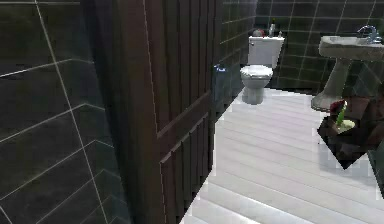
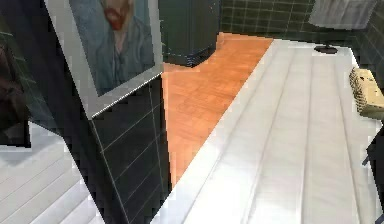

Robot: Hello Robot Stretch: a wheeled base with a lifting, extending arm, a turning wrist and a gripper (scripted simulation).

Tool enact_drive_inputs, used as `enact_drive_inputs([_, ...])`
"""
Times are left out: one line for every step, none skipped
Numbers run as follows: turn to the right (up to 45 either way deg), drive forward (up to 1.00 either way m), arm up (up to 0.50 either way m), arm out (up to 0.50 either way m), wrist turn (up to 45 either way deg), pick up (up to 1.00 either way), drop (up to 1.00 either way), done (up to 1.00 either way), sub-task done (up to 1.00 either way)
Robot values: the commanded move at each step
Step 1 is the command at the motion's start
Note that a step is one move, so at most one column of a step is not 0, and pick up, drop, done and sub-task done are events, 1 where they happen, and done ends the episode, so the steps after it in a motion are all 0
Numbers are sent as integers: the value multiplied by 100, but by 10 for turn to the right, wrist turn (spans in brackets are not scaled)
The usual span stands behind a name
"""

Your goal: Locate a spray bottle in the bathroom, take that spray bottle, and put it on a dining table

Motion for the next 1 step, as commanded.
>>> enact_drive_inputs([270,0,0,0,0,0,0,0,0])
